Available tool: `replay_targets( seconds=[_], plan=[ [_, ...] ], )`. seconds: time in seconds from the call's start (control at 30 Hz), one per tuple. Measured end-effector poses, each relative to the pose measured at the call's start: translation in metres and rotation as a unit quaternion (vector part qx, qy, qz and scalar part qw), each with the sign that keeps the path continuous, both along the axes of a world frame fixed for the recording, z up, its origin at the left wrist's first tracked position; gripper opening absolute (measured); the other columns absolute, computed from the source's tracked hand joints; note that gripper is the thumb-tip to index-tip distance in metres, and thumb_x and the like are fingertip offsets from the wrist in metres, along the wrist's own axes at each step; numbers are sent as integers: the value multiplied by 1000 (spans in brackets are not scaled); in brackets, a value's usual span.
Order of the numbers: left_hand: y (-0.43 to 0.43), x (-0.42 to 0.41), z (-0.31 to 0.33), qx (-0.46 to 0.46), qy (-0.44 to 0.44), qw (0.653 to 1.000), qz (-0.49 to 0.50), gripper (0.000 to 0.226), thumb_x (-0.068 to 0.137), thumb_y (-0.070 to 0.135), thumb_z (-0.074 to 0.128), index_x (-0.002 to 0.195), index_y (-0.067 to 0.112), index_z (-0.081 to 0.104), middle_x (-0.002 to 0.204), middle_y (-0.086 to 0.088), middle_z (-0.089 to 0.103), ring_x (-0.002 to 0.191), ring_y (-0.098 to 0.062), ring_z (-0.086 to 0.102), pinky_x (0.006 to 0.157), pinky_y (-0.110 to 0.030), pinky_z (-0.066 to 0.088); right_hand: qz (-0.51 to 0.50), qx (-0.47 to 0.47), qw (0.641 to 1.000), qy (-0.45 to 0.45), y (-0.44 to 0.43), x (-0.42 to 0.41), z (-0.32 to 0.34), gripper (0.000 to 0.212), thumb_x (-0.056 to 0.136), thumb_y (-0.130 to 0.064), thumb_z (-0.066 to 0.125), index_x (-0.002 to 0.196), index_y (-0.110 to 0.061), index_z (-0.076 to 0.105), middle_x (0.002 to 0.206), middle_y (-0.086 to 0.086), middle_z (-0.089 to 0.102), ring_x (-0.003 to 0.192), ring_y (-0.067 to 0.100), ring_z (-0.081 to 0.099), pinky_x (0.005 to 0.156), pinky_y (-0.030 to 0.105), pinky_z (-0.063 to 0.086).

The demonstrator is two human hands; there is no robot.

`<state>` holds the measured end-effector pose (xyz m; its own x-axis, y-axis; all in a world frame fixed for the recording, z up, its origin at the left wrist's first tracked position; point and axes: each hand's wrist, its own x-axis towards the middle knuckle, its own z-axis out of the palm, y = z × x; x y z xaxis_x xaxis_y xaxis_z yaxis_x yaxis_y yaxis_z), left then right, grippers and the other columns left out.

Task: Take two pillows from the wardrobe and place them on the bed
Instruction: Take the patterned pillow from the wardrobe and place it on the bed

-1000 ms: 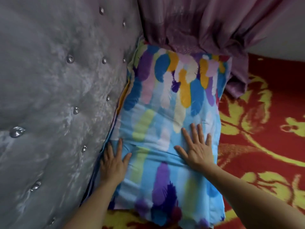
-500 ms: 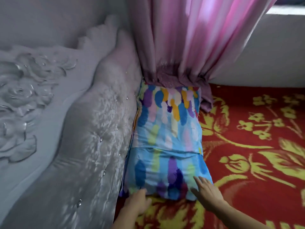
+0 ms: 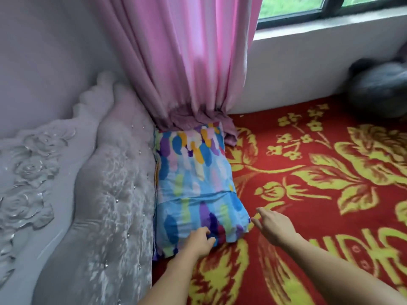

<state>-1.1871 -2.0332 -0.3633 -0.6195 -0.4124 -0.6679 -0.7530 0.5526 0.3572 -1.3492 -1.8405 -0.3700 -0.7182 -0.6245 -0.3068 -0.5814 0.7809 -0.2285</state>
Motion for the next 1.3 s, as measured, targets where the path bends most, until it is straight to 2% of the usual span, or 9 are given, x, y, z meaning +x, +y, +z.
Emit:
replay_targets(
  seconds=[0.1, 0.27, 0.43, 0.57, 0.7, 0.83, 0.97, 1.1, 1.3],
  plan=[
    [22, 2, 17, -13, -7, 999, 39, 39, 91, 37, 50, 123, 15, 51, 130, -10, 53, 113, -27, 53, 95, -37, 46, 39, -32, 999, -1, 3, -18, 16, 40, 93, -50, 39, 115, -18, 48, 112, 7, 63, 106, 29, 59, 80, 41, 49],
    [58, 30, 48, -54, 30, 983, 172, 36, 88, 36, 55, 118, 17, 57, 122, -8, 62, 110, -25, 57, 90, -31, 45, 156, -58, 986, 17, -10, -42, 42, 41, 94, -51, 37, 112, -16, 48, 111, 8, 64, 102, 32, 60, 74, 40, 47],
    [92, 95, 67, -88, 4, 951, 298, 34, 86, 34, 61, 113, 14, 61, 115, -14, 66, 106, -29, 60, 88, -32, 47, 289, -115, 950, -5, -50, -8, 68, 41, 94, -49, 41, 113, -14, 50, 113, 11, 63, 102, 34, 60, 71, 40, 46],
    [116, 129, 86, -108, 11, 926, 362, 32, 84, 32, 63, 109, 12, 63, 110, -14, 68, 103, -28, 62, 88, -33, 47, 349, -112, 930, -31, -57, 28, 74, 39, 95, -47, 40, 112, -13, 49, 113, 14, 64, 102, 34, 60, 67, 39, 41],
    [124, 153, 100, -129, 17, 909, 396, 28, 83, 31, 62, 105, 14, 66, 108, -13, 69, 101, -28, 62, 87, -32, 49, 385, -122, 914, -37, -42, 54, 66, 35, 94, -46, 41, 102, -13, 49, 105, 15, 65, 94, 36, 61, 62, 38, 36],
    [134, 166, 95, -135, 35, 906, 399, 29, 82, 33, 63, 106, 15, 66, 110, -12, 68, 101, -28, 62, 88, -33, 49, 384, -113, 916, -27, -21, 65, 52, 33, 94, -47, 40, 94, -14, 48, 97, 13, 66, 89, 35, 62, 61, 38, 38],
    [161, 194, 80, -128, 69, 914, 378, 32, 83, 34, 63, 109, 15, 64, 112, -11, 67, 100, -26, 62, 89, -34, 49, 369, -76, 926, -12, 5, 90, 42, 35, 94, -49, 39, 100, -15, 47, 93, 11, 66, 85, 35, 62, 58, 37, 40],
    [208, 266, 67, -140, 80, 916, 367, 32, 84, 34, 63, 110, 15, 62, 111, -13, 66, 100, -28, 61, 87, -33, 47, 393, -81, 915, 45, 36, 155, 44, 39, 94, -51, 39, 101, -14, 49, 94, 9, 66, 83, 33, 63, 56, 36, 39],
    [277, 398, 78, -172, 42, 906, 385, 32, 87, 30, 56, 114, 12, 59, 118, -16, 64, 107, -32, 59, 90, -35, 48, 462, -96, 879, 72, 88, 281, 69, 38, 93, -50, 42, 105, -15, 51, 106, 7, 66, 96, 31, 63, 64, 37, 39]
  ],
)
